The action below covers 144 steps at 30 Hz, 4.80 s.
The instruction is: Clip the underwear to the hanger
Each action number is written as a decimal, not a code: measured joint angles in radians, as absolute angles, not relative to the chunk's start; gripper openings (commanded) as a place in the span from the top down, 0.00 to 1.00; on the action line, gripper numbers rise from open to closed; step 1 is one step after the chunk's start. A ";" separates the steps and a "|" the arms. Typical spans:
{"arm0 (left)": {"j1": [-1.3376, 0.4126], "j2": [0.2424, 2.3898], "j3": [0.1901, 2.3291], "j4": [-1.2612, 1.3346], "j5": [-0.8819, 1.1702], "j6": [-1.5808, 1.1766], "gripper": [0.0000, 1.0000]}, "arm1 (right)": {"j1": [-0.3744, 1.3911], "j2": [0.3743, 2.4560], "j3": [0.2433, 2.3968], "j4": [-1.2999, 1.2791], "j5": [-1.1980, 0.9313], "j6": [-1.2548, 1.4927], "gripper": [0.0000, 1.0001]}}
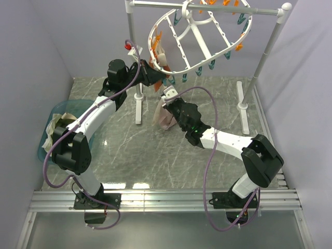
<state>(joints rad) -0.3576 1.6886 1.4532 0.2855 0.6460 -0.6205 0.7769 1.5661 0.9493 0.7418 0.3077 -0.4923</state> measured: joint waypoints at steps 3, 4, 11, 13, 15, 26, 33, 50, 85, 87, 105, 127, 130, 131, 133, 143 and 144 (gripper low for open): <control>-0.358 1.689 1.453 0.286 0.647 -0.620 1.00 | 0.777 1.566 0.950 0.738 0.309 -0.492 1.00; -0.358 1.689 1.453 0.286 0.647 -0.620 1.00 | 0.777 1.566 0.951 0.737 0.310 -0.491 1.00; -0.358 1.689 1.453 0.286 0.648 -0.620 1.00 | 0.777 1.575 0.988 0.720 0.315 -0.483 1.00; -0.358 1.689 1.453 0.286 0.649 -0.621 1.00 | 0.777 1.577 0.995 0.716 0.315 -0.479 1.00; -0.358 1.689 1.453 0.286 0.650 -0.621 1.00 | 0.777 1.580 1.002 0.716 0.315 -0.472 1.00; -0.360 1.689 1.458 0.278 0.651 -0.621 0.98 | 0.777 1.602 1.023 0.715 0.326 -0.465 1.00; -0.360 1.700 1.486 0.252 0.659 -0.620 0.88 | 0.777 1.604 1.029 0.714 0.335 -0.465 1.00; -0.353 1.711 1.516 0.218 0.660 -0.613 0.74 | 0.772 1.608 1.073 0.705 0.347 -0.462 1.00; -0.300 1.794 1.652 0.195 0.722 -0.648 0.35 | 0.736 1.660 1.180 0.665 0.342 -0.467 1.00; -0.297 1.795 1.655 0.196 0.722 -0.652 0.32 | 0.735 1.660 1.180 0.665 0.339 -0.467 1.00; -0.236 1.617 1.390 0.242 0.675 -0.695 0.22 | 0.732 1.652 1.176 0.616 0.285 -0.448 0.59; -0.223 1.466 1.000 0.070 0.664 -0.299 0.46 | 0.677 1.270 1.052 0.144 0.090 -0.265 0.27; -0.241 1.493 1.000 0.054 0.677 -0.219 0.49 | 0.624 1.222 1.051 0.057 0.054 -0.224 0.27; -0.247 1.502 1.000 0.046 0.682 -0.194 0.49 | 0.600 1.205 1.046 0.033 0.039 -0.208 0.27; -0.256 1.515 1.000 0.033 0.689 -0.159 0.49 | 0.565 1.172 1.028 -0.001 0.023 -0.184 0.27; -0.384 1.533 1.000 0.000 0.691 0.046 0.42 | 0.501 1.052 0.928 -0.137 -0.015 -0.110 0.22; -0.402 1.533 1.000 -0.001 0.690 0.062 0.42 | 0.492 1.044 0.924 -0.152 -0.019 -0.104 0.22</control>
<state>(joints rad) -0.4015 1.5326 1.0004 -0.0006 0.6899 0.0616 0.4919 1.0439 0.9241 -0.1516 -0.0189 -0.1043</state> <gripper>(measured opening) 0.576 0.771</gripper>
